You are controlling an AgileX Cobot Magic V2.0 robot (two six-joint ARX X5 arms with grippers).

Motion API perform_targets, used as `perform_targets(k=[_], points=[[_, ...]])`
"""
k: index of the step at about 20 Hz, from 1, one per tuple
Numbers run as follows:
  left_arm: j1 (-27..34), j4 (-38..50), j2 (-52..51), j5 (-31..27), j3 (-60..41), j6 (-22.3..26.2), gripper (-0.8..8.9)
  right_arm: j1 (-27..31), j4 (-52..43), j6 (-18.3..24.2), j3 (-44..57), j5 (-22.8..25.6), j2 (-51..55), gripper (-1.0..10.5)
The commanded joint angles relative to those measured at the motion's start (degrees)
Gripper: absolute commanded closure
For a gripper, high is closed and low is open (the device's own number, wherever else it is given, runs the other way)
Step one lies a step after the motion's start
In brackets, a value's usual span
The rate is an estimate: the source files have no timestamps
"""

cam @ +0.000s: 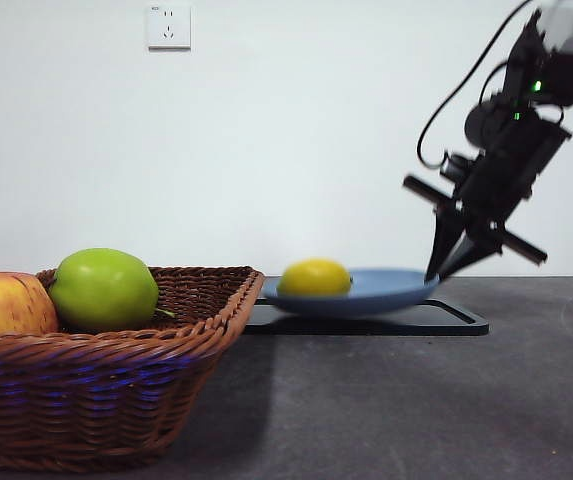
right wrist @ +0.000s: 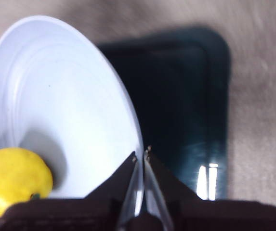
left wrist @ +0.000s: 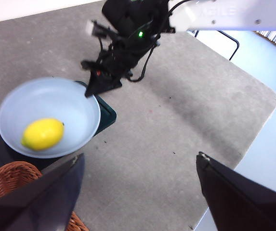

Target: Take the lemon from the basket,put the lemon in the plate,hand out the plate

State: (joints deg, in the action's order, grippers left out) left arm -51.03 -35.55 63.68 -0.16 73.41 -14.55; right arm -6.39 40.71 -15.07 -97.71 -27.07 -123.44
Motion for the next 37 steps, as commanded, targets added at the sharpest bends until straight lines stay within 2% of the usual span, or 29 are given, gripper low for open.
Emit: perform_targets(k=[1, 4, 7, 10, 13, 14, 16, 19, 21, 22, 24, 25, 27, 28, 30, 33, 37], points=[[-0.39, 0.50, 0.52, -1.44, 0.90, 1.18, 4.13, 0.04, -0.28, -1.05, -1.64, 0.61, -2.32, 9.4], [-0.37, 0.55, 0.52, -2.29, 0.90, 1.31, 4.13, 0.07, -0.57, -0.92, -1.64, 1.60, -2.69, 9.0], [-0.37, 0.96, 0.52, -3.10, 0.90, 2.21, 4.13, 0.07, -0.26, -0.81, -1.66, 1.73, -2.67, 7.3], [-0.33, 1.68, 0.55, -6.27, 0.90, 5.86, 4.13, 0.81, 1.81, 1.97, -1.70, 1.97, -1.44, 7.0], [0.26, 1.20, 2.21, -11.13, 0.90, 14.82, 4.17, 1.92, 7.41, 5.03, -1.73, 1.66, 2.93, 7.0], [0.96, 1.03, 2.99, -12.26, 0.90, 17.46, 4.53, 1.95, 9.57, 6.43, -1.75, 1.66, 4.57, 7.1], [2.93, 1.01, 5.27, -12.26, 0.90, 20.24, 5.76, 2.23, 15.54, 9.68, -1.73, 1.70, 8.90, 7.6], [6.38, 1.29, 9.29, -11.63, 0.90, 22.93, 7.86, 2.21, 24.22, 11.89, -1.73, 1.92, 15.52, 8.7], [9.27, 1.18, 11.72, -11.58, 0.90, 25.44, 8.07, 1.99, 27.93, 14.64, -1.73, 2.25, 19.74, 9.5], [10.91, 1.14, 12.66, -11.43, 0.90, 25.55, 8.07, 1.42, 28.85, 15.06, -1.73, 3.48, 21.68, 9.4], [15.23, 0.85, 13.75, -7.58, 0.90, 25.42, 8.07, -0.46, 29.07, 15.02, -1.29, 11.13, 26.69, 9.4], [18.10, 0.76, 13.75, -3.32, 0.87, 24.63, 8.07, -1.95, 28.48, 14.99, -0.59, 16.57, 29.75, 9.4], [22.95, 0.74, 13.60, 3.43, 0.87, 21.84, 8.07, -5.40, 25.62, 14.40, 1.53, 24.02, 35.30, 9.4], [25.46, 0.35, 13.60, 6.47, 0.87, 20.65, 8.07, -6.86, 23.08, 13.92, 3.45, 25.73, 38.34, 9.4], [29.24, -0.66, 13.60, 11.54, 0.74, 20.24, 8.07, -9.62, 15.93, 12.61, 9.33, 26.18, 45.05, 9.4], [30.77, 0.33, 11.67, 13.90, -0.96, 20.06, 8.07, -14.86, 2.60, 11.23, 21.59, 27.61, 55.43, 9.4], [30.86, 11.80, 2.56, 13.64, -12.98, 15.78, 8.07, -21.86, -14.60, 10.40, 40.39, 35.69, 67.23, 9.4]])
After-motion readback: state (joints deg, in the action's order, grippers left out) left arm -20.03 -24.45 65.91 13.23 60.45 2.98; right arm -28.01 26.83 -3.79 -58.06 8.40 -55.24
